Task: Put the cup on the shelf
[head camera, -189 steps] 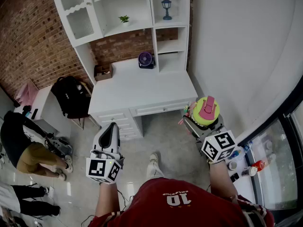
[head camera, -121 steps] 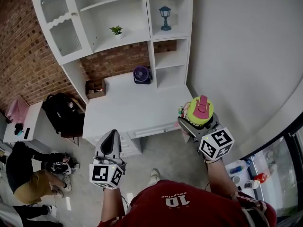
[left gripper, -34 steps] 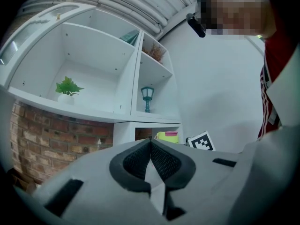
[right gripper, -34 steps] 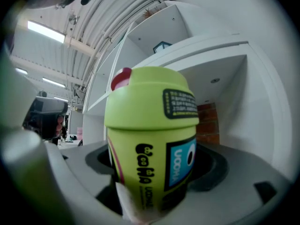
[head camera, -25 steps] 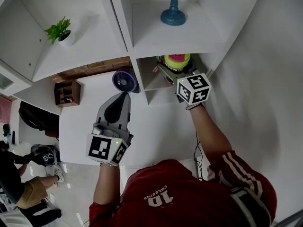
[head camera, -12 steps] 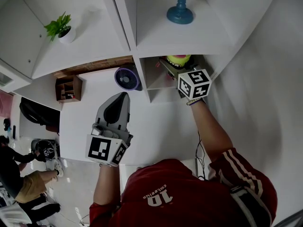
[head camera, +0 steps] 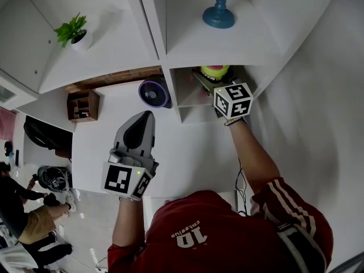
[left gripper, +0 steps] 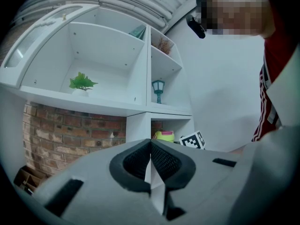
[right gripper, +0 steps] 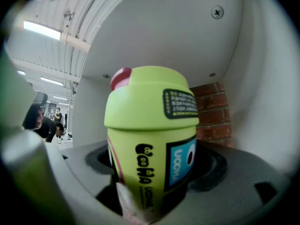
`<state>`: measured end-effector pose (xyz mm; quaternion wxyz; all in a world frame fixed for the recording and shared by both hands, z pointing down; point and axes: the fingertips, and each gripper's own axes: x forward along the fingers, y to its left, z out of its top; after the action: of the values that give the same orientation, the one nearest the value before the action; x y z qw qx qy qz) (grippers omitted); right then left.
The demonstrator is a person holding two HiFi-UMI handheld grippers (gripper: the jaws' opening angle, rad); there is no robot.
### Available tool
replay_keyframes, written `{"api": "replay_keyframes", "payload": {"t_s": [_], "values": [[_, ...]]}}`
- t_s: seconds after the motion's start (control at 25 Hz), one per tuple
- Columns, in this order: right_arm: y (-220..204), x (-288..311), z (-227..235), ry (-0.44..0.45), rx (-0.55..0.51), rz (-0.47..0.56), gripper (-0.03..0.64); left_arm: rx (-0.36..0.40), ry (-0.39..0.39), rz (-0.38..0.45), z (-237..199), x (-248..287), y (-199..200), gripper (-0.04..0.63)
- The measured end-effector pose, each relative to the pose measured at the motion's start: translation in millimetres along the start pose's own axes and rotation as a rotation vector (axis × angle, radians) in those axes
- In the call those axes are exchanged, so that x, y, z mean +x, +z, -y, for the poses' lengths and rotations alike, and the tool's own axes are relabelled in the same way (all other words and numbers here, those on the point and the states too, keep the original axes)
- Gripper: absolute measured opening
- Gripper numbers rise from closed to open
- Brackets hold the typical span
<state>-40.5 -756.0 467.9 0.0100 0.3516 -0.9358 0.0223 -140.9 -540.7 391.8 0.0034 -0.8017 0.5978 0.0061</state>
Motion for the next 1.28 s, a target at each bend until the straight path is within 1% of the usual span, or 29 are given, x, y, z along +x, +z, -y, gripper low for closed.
{"api": "replay_keyframes", "payload": {"t_s": [0.2,0.36,0.44,0.6,0.8,0.96,1.12,1.28], "values": [[-1.7,-0.1,-3.2,0.001,-0.024,-0.01,0.416,0.002,0.005,0.014,-3.2,-3.5,-0.3,-0.002],[-1.7,-1.0,-2.8,-0.003,-0.021,0.005,0.409,-0.006,0.002,0.01,-1.9,-6.4,-2.7,-0.002],[-1.4,-0.9,-2.6,-0.004,-0.024,0.008,0.41,0.005,0.004,0.02,-4.7,-8.9,-3.3,-0.002],[-1.0,-1.6,-1.6,-0.011,-0.024,0.012,0.426,0.0,0.007,0.023,-8.3,-14.8,-4.8,-0.002],[-6.1,-9.2,-3.3,-0.02,-0.018,-0.016,0.439,-0.02,0.0,0.029,-8.1,-19.0,-5.5,-0.002],[-8.8,-22.6,-6.6,-0.042,-0.02,-0.024,0.439,-0.018,-0.009,0.022,-7.9,-28.8,-8.6,-0.002],[-10.3,-33.6,-10.9,-0.064,-0.023,-0.04,0.44,-0.038,-0.015,0.025,-12.3,-41.0,-12.2,-0.002],[-8.5,-49.9,-17.1,-0.089,-0.029,-0.048,0.44,-0.025,-0.042,0.013,-10.7,-55.0,-16.8,-0.002]]}}
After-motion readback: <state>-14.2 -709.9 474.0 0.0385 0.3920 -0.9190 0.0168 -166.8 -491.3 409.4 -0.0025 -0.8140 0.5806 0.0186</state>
